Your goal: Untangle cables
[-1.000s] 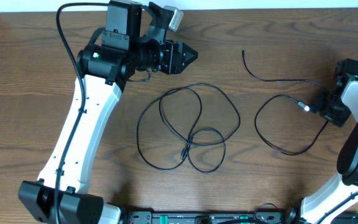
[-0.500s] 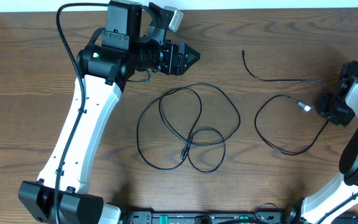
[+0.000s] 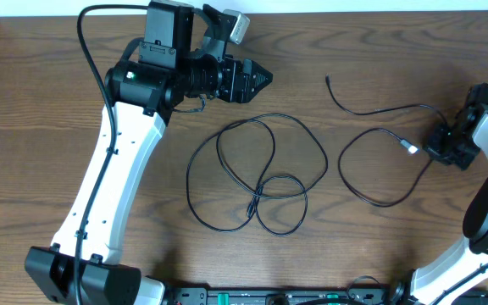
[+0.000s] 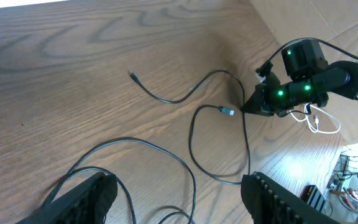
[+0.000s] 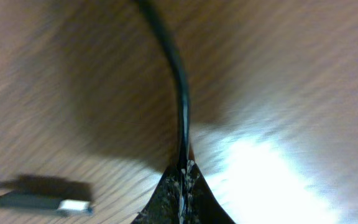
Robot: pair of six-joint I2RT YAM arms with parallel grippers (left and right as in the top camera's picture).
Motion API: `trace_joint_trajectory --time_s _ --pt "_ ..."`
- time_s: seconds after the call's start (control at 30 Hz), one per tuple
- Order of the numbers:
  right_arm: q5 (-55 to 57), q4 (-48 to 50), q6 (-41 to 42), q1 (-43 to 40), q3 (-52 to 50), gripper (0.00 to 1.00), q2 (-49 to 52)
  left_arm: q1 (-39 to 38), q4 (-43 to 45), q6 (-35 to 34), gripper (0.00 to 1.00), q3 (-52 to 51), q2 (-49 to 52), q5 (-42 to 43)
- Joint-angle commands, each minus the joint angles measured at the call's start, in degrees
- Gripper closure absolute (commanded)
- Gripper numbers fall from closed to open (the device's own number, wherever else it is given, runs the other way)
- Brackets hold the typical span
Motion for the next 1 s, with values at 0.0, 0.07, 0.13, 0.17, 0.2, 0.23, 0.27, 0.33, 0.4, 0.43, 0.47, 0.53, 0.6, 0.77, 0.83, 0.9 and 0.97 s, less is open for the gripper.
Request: trace_joint_trajectory --time_s 0.0,0.07,0.13,0.17,0.2,0.23,0.27,0.33,0.4,0.43,0.47,0.53,0.6,0.77,0.83,0.9,0.97 --pt "-10.82 -0.33 -3.10 0.24 0.04 0.99 -4.81 -0.09 -0.33 0.17 0.30 1.03 -1.49 0.94" --pt "-13.81 -0.33 -3.76 0.26 0.22 0.99 -8.28 -0.09 -0.33 0.17 0.30 1.03 -1.49 0.94" --pt "-16.17 -0.35 -3.93 0.28 0.52 0.99 -12.50 -0.09 -0.39 0.17 0.30 1.03 -1.49 0.96" --pt "-16.81 -0.37 -3.93 0.28 0.72 0.99 -14.43 -0.09 -0.48 0.17 0.30 1.03 -1.49 0.94" --pt "-17.49 -0.52 -3.93 0.28 0.98 0.99 -16.61 -0.09 -0.55 0.15 0.30 1.03 -1.49 0.96" --pt "-17.81 -0.83 -3.93 0.28 1.53 0.99 -20.74 -0.09 -0.76 0.15 0.30 1.03 -1.49 0.96" --pt "-17.75 -1.05 -3.96 0.28 1.88 0.99 -22.97 -0.09 -0.90 0.15 0.30 1.03 -1.49 0.96" --pt "-17.77 -1.27 -4.13 0.28 2.54 0.99 -26.99 -0.09 -0.98 0.15 0.30 1.03 -1.49 0.96" --pt "-17.77 -1.51 -4.13 0.28 3.17 0.99 -30.47 -0.09 -1.03 0.13 0.30 1.03 -1.49 0.96" --pt "-17.77 -1.46 -4.13 0.28 3.41 0.99 -32.02 -0.09 -1.05 0.13 0.30 1.03 -1.49 0.96" --pt "-17.73 -1.42 -4.11 0.28 3.78 0.99 -33.75 -0.09 -1.14 0.13 0.30 1.03 -1.49 0.96" --pt "-17.66 -0.92 -4.11 0.26 4.52 0.99 -36.65 -0.09 -1.36 0.13 0.30 1.03 -1.49 0.98" --pt "-16.94 -0.79 -4.11 0.24 5.79 0.99 -38.53 -0.09 -1.44 0.13 0.30 1.03 -1.49 0.98" --pt "-14.23 -4.74 -5.60 0.22 9.07 0.98 -39.08 -0.09 -1.46 -0.09 0.30 1.03 -1.49 1.01" --pt "-8.85 -6.84 -5.40 0.22 9.05 0.89 -38.45 -0.09 -1.60 -0.09 0.30 1.03 -1.49 1.01" --pt "-5.09 -8.44 -5.40 0.24 9.05 0.80 -37.11 -0.09 -1.66 -0.09 0.30 1.03 -1.49 1.07" --pt "-2.16 -9.75 -4.85 0.24 9.03 0.64 -35.19 -0.09 -1.62 -0.07 0.30 1.03 -1.49 1.60"
